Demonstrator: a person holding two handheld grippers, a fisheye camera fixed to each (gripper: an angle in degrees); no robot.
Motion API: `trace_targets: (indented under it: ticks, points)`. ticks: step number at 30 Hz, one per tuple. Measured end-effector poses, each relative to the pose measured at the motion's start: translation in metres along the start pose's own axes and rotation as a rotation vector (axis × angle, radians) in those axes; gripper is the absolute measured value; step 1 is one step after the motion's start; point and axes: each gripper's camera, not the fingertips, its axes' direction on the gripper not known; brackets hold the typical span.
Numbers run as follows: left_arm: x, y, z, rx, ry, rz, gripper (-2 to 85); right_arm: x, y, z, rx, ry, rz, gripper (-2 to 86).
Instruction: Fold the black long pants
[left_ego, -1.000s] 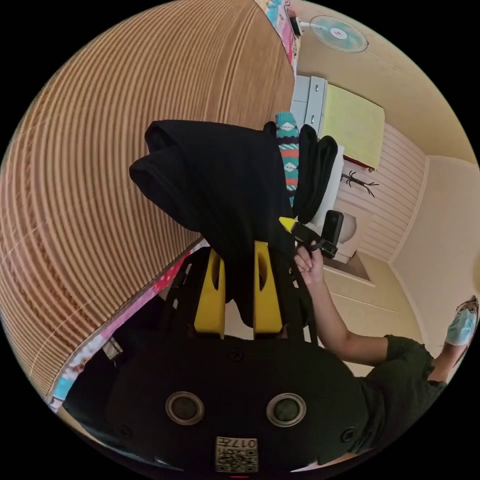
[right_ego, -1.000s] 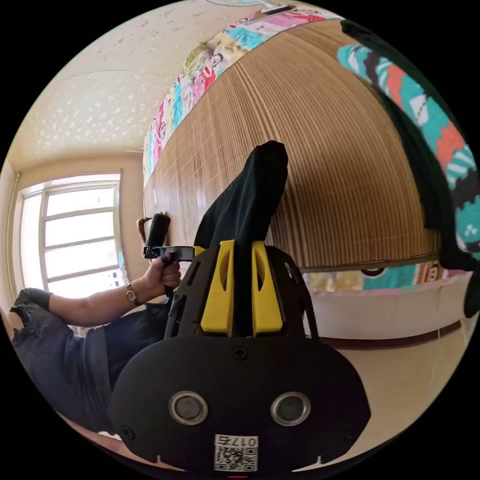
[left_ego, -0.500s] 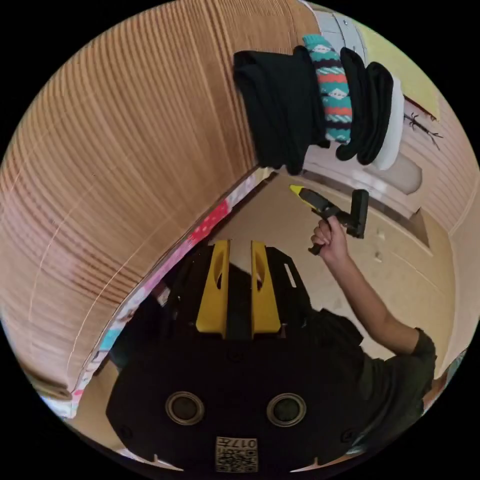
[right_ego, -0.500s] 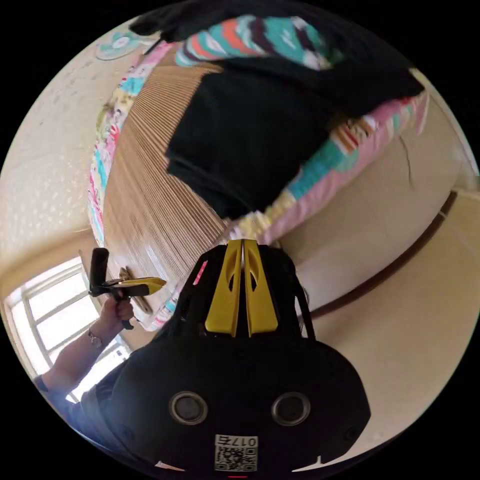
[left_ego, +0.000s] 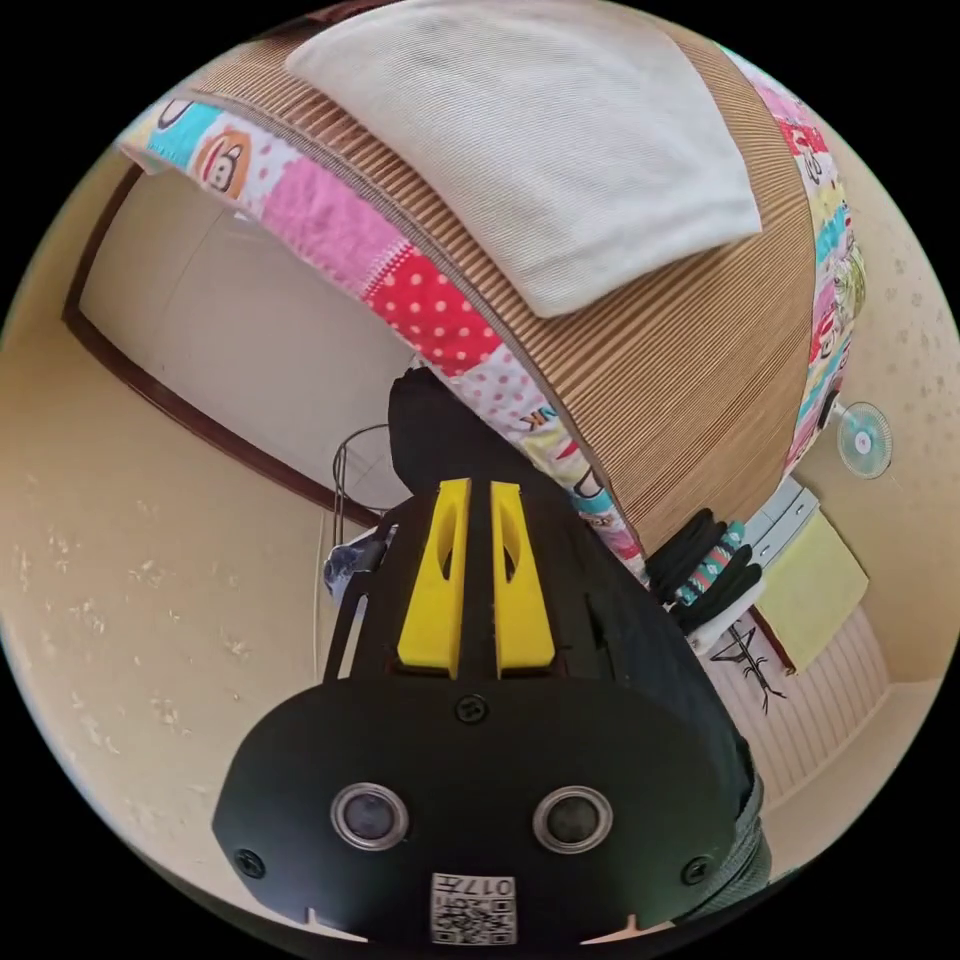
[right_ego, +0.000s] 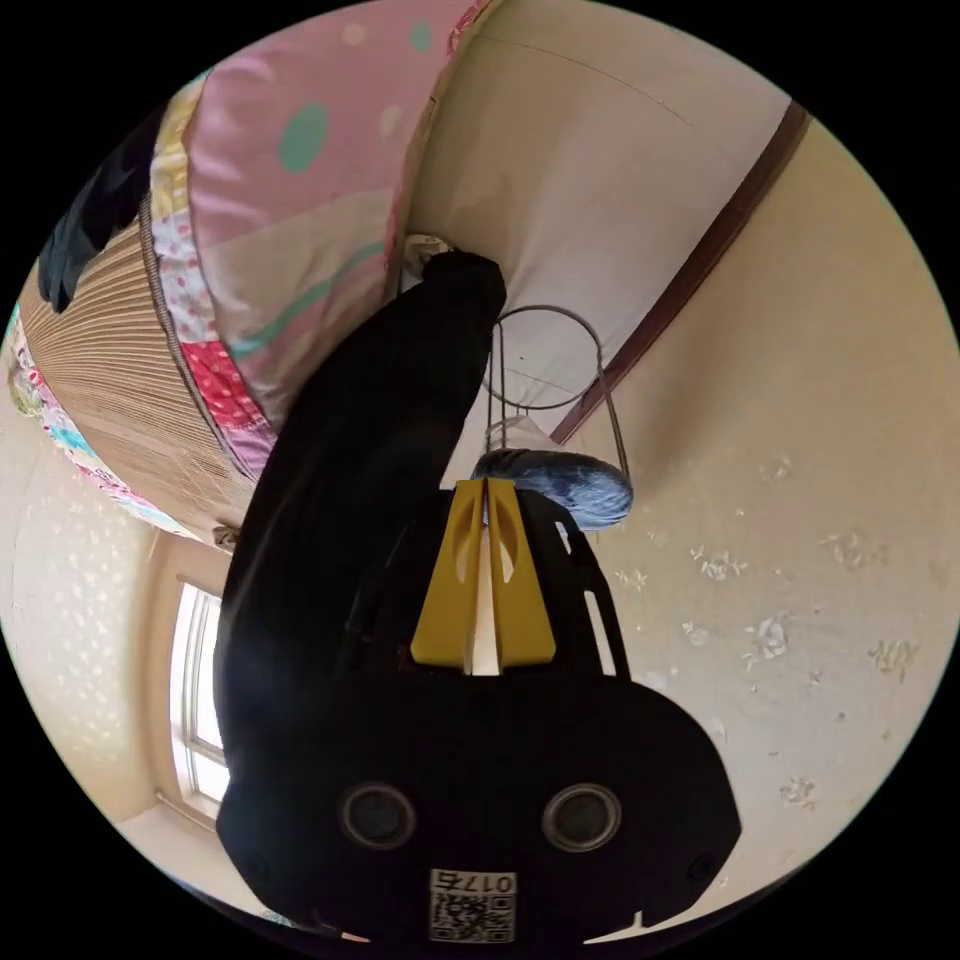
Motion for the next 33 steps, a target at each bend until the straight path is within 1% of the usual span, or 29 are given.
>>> trace_targets:
  ticks: [2, 3, 4, 5, 6, 8, 10, 11, 13, 14, 16, 19, 20, 22, 24, 26, 27, 29, 30, 31, 32, 33]
  points:
    - [-0.008, 0.009, 0.016, -0.012, 0.029, -0.003, 5.1, -0.068, -0.010, -0.011, 0.033, -0.097, -0.129, 0.4]
    - [-0.010, 0.014, 0.024, -0.007, 0.050, -0.006, 5.1, -0.089, -0.011, -0.013, 0.036, -0.119, -0.174, 0.4]
    - [-0.011, 0.013, 0.027, -0.023, 0.083, 0.015, 5.1, -0.130, -0.012, -0.014, 0.030, -0.155, -0.267, 0.4]
    - [-0.010, 0.010, 0.026, -0.038, 0.098, 0.033, 5.1, -0.171, -0.010, -0.012, 0.015, -0.175, -0.362, 0.4]
    - [-0.008, 0.004, 0.016, -0.035, 0.095, 0.058, 5.1, -0.190, -0.007, -0.010, 0.007, -0.178, -0.407, 0.4]
    - [-0.002, -0.003, -0.014, 0.056, 0.061, 0.078, 5.2, -0.259, 0.010, 0.002, -0.008, -0.140, -0.563, 0.4]
    - [0.004, -0.017, -0.054, 0.158, 0.101, 0.118, 5.3, -0.293, 0.024, 0.016, -0.002, -0.081, -0.632, 0.4]
    - [0.005, -0.022, -0.064, 0.171, 0.114, 0.126, 5.4, -0.307, 0.031, 0.027, -0.005, -0.057, -0.654, 0.4]
    - [0.006, -0.041, -0.105, 0.226, 0.125, 0.132, 6.3, -0.316, 0.037, 0.042, -0.017, -0.090, -0.671, 0.4]
    - [0.005, -0.046, -0.117, 0.247, 0.117, 0.126, 6.7, -0.314, 0.038, 0.049, -0.020, -0.135, -0.655, 0.4]
    - [0.003, -0.062, -0.158, 0.313, 0.089, 0.114, 11.0, -0.303, 0.038, 0.055, -0.003, -0.200, -0.602, 0.4]
    - [-0.001, -0.083, -0.189, 0.339, 0.088, 0.164, 13.5, -0.271, 0.037, 0.050, 0.033, -0.302, -0.520, 0.3]
    - [-0.002, -0.087, -0.191, 0.332, 0.085, 0.180, 13.5, -0.253, 0.037, 0.043, 0.059, -0.334, -0.481, 0.3]
    - [-0.003, -0.106, -0.185, 0.262, -0.008, 0.217, 13.5, -0.224, 0.039, 0.029, 0.112, -0.372, -0.419, 0.3]
    - [-0.003, -0.115, -0.175, 0.237, -0.045, 0.227, 12.9, -0.195, 0.043, 0.014, 0.166, -0.395, -0.361, 0.3]
    - [0.000, -0.123, -0.165, 0.195, -0.042, 0.254, 12.9, -0.159, 0.053, -0.001, 0.230, -0.381, -0.279, 0.3]
    - [0.003, -0.126, -0.163, 0.168, -0.089, 0.264, 12.1, -0.151, 0.055, -0.004, 0.245, -0.372, -0.261, 0.3]
    - [0.012, -0.126, -0.166, 0.122, -0.108, 0.367, 8.9, -0.128, 0.064, -0.008, 0.293, -0.344, -0.210, 0.3]
    - [0.019, -0.119, -0.169, 0.085, -0.065, 0.495, 6.5, -0.124, 0.066, -0.008, 0.302, -0.341, -0.202, 0.3]
    - [0.027, -0.109, -0.173, 0.035, 0.091, 0.637, 5.7, -0.118, 0.067, -0.004, 0.315, -0.344, -0.192, 0.3]
    - [0.032, -0.104, -0.177, 0.019, 0.192, 0.693, 5.3, -0.115, 0.066, 0.002, 0.320, -0.356, -0.190, 0.3]
    - [0.045, -0.091, -0.184, 0.004, 0.360, 0.791, 5.2, -0.115, 0.066, 0.006, 0.321, -0.363, -0.191, 0.3]
